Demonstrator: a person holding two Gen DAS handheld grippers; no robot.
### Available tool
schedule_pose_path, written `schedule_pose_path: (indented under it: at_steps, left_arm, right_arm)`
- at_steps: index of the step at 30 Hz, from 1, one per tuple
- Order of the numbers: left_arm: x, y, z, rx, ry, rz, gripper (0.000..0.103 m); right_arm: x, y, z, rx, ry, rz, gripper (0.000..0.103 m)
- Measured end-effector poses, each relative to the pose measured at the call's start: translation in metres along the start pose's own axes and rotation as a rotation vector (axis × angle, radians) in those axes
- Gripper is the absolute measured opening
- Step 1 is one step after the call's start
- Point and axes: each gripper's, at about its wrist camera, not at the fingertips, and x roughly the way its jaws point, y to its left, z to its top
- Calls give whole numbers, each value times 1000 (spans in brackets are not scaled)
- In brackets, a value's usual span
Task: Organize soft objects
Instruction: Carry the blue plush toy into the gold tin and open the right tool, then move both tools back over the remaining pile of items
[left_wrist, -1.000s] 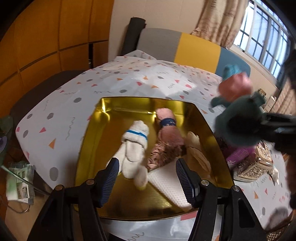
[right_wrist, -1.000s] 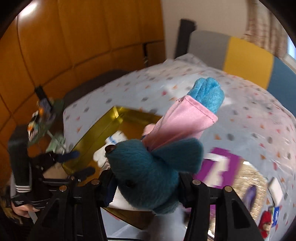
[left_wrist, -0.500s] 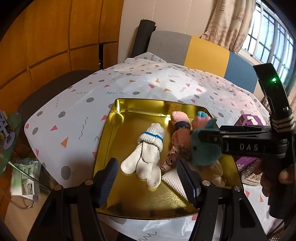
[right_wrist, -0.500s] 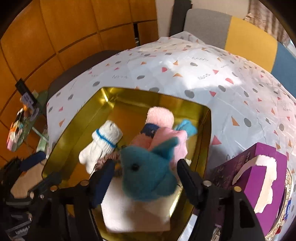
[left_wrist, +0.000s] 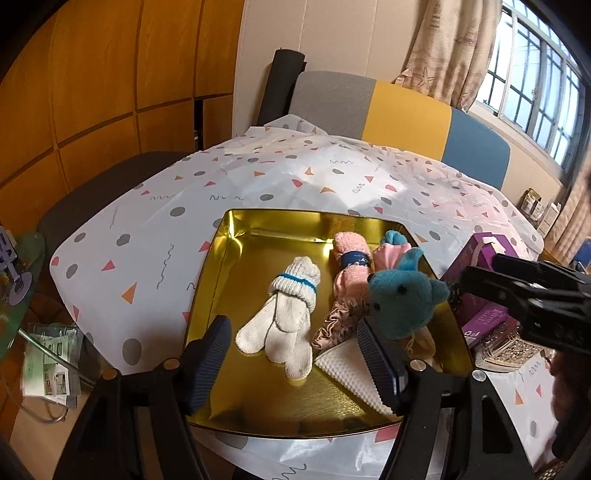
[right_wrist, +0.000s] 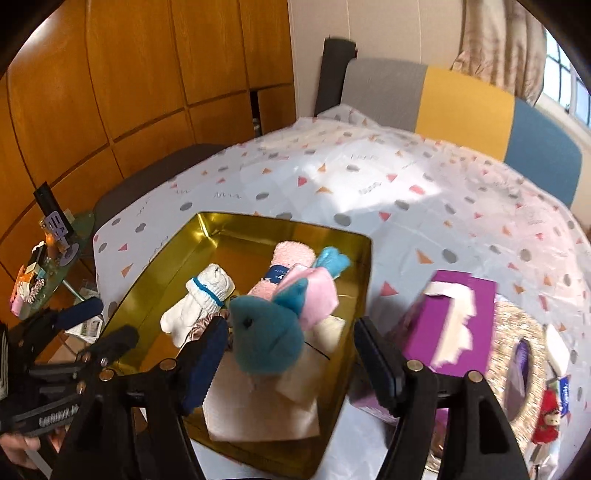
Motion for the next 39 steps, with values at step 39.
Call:
schedule_pose_path:
  at_steps: [39]
  left_arm:
    - [-23,-110,-14,301,-12,-128,73]
  right_arm:
    - [-151,-323,-183,865,-178,-611,72]
